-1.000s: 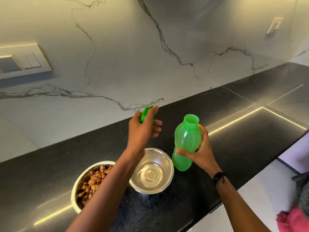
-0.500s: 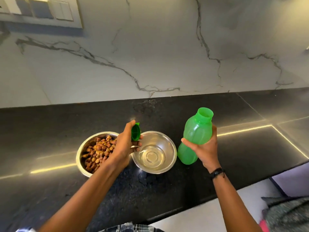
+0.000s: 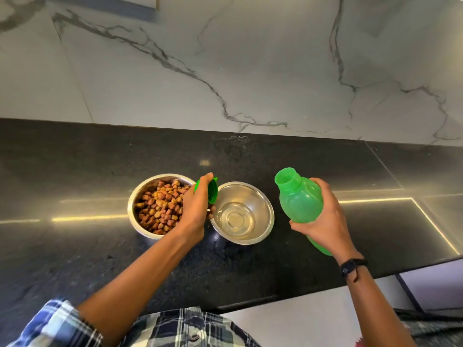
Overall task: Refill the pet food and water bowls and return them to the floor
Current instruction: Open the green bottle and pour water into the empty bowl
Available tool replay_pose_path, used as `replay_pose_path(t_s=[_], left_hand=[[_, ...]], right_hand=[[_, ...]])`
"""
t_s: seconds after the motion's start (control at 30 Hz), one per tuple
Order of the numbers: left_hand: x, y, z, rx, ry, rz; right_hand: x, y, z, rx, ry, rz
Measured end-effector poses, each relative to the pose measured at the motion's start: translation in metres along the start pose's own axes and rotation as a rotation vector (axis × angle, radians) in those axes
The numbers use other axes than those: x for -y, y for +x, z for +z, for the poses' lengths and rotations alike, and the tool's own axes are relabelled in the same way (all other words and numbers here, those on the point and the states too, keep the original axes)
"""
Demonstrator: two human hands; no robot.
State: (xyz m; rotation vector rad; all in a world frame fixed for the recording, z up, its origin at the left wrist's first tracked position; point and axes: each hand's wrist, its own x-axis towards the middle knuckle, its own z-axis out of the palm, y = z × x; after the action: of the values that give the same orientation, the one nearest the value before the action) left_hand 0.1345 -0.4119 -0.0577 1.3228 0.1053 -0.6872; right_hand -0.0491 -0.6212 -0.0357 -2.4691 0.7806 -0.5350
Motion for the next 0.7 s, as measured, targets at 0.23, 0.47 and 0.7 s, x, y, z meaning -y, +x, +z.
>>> replay_pose_path(t_s=[0.23, 0.47, 0.7], left_hand=[[0.004, 0.002, -0.006, -0.049, -0.061, -0.015], [0.005, 0.000, -0.008, -0.155, -0.060, 0.038], [0.007, -0.002, -0.010, -0.156, -0.068, 0.046]], right_hand=[[0.008, -0.003, 0.002, 0.081, -0.172, 0.020], [0.016, -0.005, 0.002, 0.134, -0.329, 0.047], [0.021, -0.006, -0.003, 0.141, -0.384, 0.072]])
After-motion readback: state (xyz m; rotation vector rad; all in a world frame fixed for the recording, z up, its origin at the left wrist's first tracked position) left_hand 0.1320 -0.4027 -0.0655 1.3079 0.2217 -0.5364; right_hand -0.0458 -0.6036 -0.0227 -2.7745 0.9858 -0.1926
